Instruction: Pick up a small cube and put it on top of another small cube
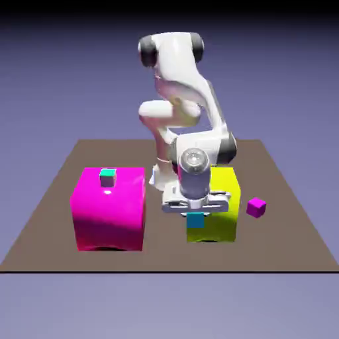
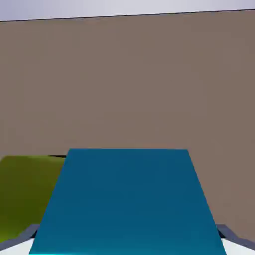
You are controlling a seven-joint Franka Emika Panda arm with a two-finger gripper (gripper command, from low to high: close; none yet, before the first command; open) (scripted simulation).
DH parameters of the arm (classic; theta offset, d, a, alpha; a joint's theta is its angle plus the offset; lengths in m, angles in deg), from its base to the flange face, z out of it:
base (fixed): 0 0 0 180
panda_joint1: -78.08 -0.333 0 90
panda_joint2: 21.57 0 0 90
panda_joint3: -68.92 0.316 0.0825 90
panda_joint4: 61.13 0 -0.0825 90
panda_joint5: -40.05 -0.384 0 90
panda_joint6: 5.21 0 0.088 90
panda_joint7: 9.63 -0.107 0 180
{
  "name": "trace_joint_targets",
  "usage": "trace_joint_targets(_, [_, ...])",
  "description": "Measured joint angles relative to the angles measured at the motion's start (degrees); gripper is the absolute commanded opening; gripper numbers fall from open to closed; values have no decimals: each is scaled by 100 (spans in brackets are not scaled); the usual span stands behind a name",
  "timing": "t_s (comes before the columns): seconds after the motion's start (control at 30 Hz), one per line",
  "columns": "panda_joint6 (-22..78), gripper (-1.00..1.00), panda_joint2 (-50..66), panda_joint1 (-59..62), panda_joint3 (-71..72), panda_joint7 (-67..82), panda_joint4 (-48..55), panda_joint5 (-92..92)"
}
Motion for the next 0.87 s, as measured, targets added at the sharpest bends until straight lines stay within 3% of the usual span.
trace_joint_targets(0.53, [2012,-100,-3314,-954,-10,797,-1319,193])
trace_joint_targets(0.77, [1005,-100,-3469,-1129,-26,694,-2461,253])
trace_joint_targets(0.8, [978,100,-3473,-1130,-25,695,-2491,251])
trace_joint_targets(0.87, [977,100,-3473,-1130,-25,694,-2491,264])
